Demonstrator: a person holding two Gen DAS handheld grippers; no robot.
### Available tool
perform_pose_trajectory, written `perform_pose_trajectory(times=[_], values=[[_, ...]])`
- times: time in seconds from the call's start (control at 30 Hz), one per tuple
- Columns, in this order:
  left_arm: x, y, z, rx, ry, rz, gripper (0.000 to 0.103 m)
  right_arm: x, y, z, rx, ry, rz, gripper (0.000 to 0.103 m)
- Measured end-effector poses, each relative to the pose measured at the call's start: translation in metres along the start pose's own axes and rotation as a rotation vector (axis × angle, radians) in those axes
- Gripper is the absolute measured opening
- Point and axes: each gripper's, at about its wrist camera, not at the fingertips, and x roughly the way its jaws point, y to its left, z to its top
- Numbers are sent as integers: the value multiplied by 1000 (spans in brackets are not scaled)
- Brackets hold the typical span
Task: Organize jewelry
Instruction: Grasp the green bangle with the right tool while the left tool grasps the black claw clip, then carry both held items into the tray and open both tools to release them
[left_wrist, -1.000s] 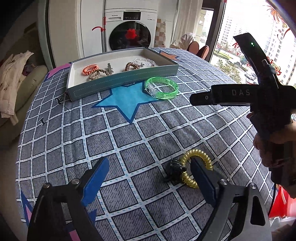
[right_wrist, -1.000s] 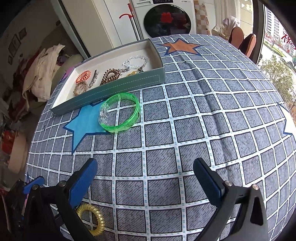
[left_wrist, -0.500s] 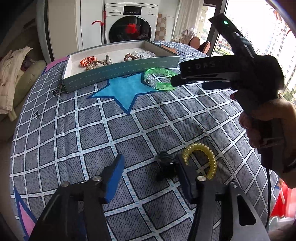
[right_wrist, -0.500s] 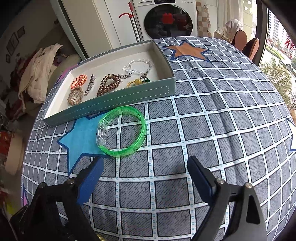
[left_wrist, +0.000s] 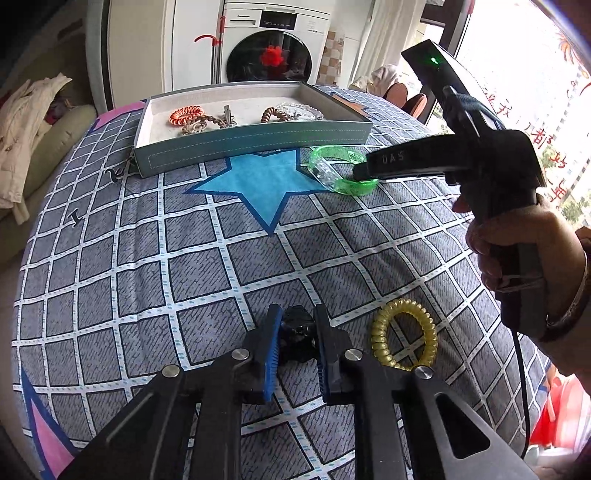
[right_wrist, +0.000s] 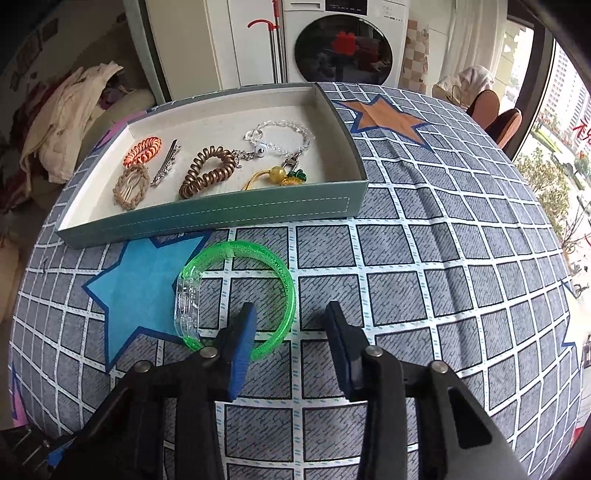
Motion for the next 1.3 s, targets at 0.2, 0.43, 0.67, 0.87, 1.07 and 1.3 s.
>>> perform_pose_trajectory(times=[0.2,0.43,0.67,0.87,1.07,1.3], values=[[-3,5,3,-31,-10,-10,37,-4,-3,-6,17,-9,24,8],[-6,8,5,-44,-24,9,37,-13,-8,-16,44,-17,73,8],[-8,19,15,-66,-33,52,37,-22,-11,-24,63,-18,122,8],[-6,27,23,-77,-41,75,37,-29,-11,-28,56,-19,139,8],[-7,32,29,-83,-56,88,37,-33,-12,-28,61,-22,156,8],[-8,39,40,-87,-75,102,37,-37,-13,-23,66,-32,172,8]])
